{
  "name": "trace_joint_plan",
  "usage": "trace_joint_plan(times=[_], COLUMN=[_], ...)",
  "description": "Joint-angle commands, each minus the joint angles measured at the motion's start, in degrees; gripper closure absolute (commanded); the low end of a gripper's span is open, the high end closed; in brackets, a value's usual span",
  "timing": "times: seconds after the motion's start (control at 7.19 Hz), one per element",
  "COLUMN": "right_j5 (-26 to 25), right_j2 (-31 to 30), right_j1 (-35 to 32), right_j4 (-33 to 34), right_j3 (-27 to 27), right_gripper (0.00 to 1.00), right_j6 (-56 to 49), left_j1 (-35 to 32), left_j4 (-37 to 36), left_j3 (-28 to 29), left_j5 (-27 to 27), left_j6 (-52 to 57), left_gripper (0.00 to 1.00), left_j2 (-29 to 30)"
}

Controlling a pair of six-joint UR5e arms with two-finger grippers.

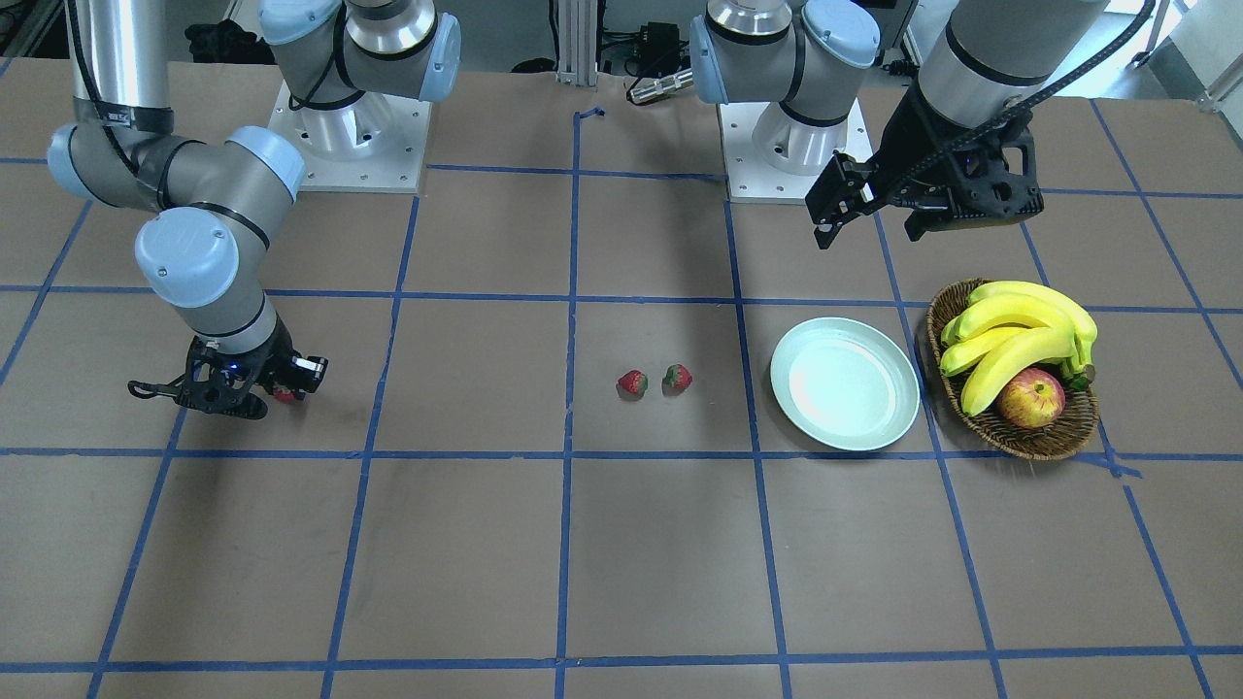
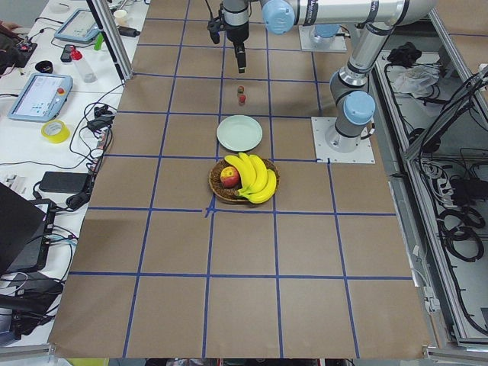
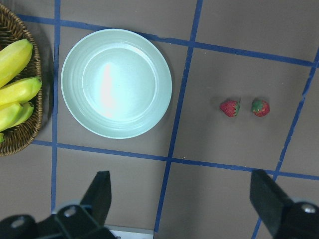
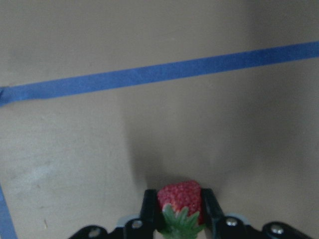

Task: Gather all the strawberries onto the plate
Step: 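Reach the right gripper to the farthest strawberry and grasp it, then carry the third strawberry and release it beside the other two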

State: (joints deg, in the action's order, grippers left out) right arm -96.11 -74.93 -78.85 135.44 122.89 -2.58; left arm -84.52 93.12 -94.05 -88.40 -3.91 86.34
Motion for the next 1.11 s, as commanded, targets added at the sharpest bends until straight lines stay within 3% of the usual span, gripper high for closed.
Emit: trace_joint_plan(times=[0.0, 0.28, 0.56, 0.7, 0.97], right_j5=[0.91, 1.27, 13.08, 15.83, 16.13], right_j2=[-1.18, -0.66, 1.87, 5.63, 14.07], right_j1=[-1.21, -13.19, -23.06, -27.37, -36.16], right_j4=[-3.24, -4.57, -9.31, -8.53, -8.35], right_j3=[-2.55, -7.63, -14.49, -18.78, -26.79], right_gripper=[0.92, 0.91, 0.91, 0.91, 0.9], right_j6=[1.6, 12.08, 30.71, 37.92, 45.7], left_j1=[0.06, 0.06, 0.06, 0.15, 0.15], left_j4=[0.05, 0.14, -0.13, -0.04, -0.13], left_j3=[0.01, 0.01, -0.51, -0.6, -0.78], left_j5=[0.07, -0.02, 0.07, 0.07, 0.16], left_j6=[0.13, 0.13, 0.13, 0.13, 0.13], left_gripper=[0.0, 0.0, 0.0, 0.0, 0.0], left_j2=[-0.12, -0.3, -0.12, -0.38, -0.12])
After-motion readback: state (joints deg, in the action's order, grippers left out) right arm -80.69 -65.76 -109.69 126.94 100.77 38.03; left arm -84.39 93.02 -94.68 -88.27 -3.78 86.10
